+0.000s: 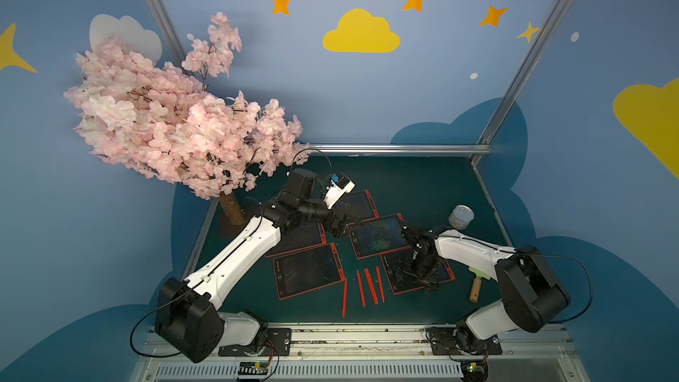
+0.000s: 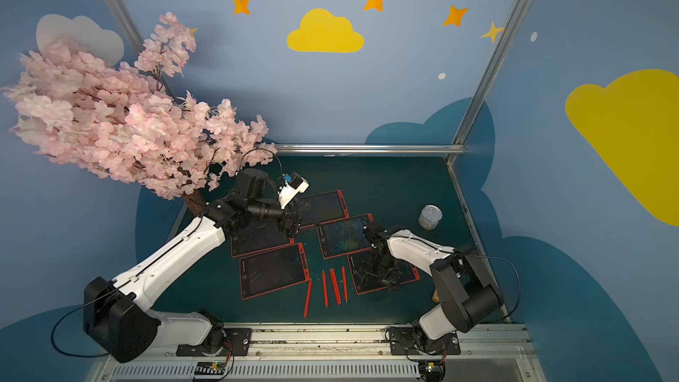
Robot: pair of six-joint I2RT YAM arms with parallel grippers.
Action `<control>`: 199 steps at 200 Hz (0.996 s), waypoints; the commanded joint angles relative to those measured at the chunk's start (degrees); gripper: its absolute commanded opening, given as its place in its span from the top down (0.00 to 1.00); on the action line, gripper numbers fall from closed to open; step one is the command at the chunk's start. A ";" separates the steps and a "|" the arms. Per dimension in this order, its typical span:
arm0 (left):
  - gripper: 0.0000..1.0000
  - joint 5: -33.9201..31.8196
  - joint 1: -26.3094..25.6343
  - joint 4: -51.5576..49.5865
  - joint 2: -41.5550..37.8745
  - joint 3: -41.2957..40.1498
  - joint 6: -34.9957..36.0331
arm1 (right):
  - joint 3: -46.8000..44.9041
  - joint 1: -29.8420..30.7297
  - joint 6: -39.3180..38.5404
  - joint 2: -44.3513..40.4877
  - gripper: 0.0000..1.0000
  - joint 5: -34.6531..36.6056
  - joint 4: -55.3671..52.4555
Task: Place the stylus back onto the writing tablet
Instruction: Move the writing tablet to the center of the board.
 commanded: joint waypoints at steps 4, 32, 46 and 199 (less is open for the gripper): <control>0.01 -0.10 -0.09 0.23 -0.69 -0.60 0.15 | 1.88 0.82 0.12 2.60 0.09 -3.63 18.19; 0.01 -0.09 -0.09 0.37 -0.79 -0.69 0.15 | 2.69 0.90 2.46 2.94 0.09 -4.40 20.99; 0.01 -0.18 -0.09 0.54 -0.86 -0.69 0.19 | 2.80 0.91 3.68 3.29 0.09 -4.27 22.14; 0.01 -0.10 0.08 1.36 -2.41 -1.68 0.52 | -5.53 7.96 -14.34 -12.83 0.38 -4.43 19.05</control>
